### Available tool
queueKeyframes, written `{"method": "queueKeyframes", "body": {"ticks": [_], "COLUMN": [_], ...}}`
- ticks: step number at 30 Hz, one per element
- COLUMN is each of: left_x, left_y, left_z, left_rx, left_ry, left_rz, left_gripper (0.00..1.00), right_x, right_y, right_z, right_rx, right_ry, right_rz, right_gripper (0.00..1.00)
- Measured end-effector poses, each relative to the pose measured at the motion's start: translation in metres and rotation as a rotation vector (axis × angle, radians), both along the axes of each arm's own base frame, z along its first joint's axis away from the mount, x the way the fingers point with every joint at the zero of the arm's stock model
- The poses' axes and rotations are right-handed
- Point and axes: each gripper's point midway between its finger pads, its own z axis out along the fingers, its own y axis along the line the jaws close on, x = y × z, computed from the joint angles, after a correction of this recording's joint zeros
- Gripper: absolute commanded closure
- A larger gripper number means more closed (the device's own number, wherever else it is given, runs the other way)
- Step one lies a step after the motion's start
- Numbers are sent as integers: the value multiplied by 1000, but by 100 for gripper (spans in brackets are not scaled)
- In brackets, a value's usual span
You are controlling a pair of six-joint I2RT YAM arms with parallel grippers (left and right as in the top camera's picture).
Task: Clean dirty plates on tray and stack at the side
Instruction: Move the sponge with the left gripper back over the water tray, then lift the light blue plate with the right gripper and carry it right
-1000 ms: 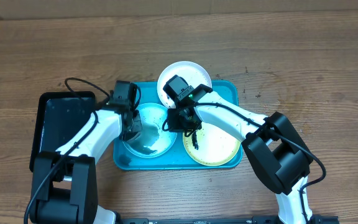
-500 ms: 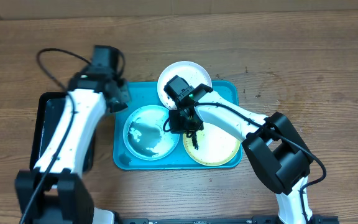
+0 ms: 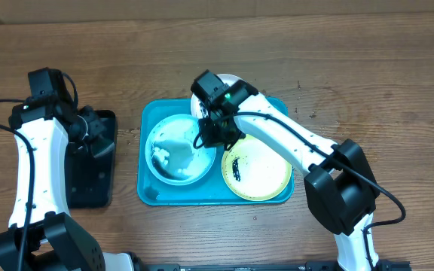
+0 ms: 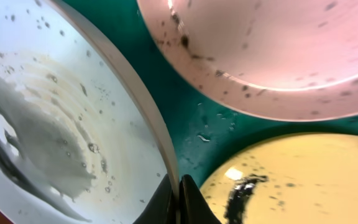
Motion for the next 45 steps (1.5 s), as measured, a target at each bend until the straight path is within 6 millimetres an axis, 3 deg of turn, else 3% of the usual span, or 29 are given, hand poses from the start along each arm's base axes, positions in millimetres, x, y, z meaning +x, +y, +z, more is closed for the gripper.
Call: {"method": "queueKeyframes", "body": {"ticks": [9,15,23,30,45], "left_x": [-8,-14,-18,-28,-29], "left_y": [21,37,49,69,73], "left_z": [-9,-22,-42,-44,-44], "left_rx": [-5,-21,-43,-51,-50], "left_ry": [3,38,82,85,80], "left_rz": [66,123,168,239,250], "left_gripper": [96,96,96,96,96], "right_x": [23,20,9,10,-20], "right_y": [-38,-46,-37,-36,9], "right_z": [54,74,85,106,165], "right_rx": [-251,-430,-552,-694,-932], "right_ry": [-189,-316,-427,-580,-967], "right_rz": [34,103,184,235,420], "right_gripper": [96,96,96,96,96]}}
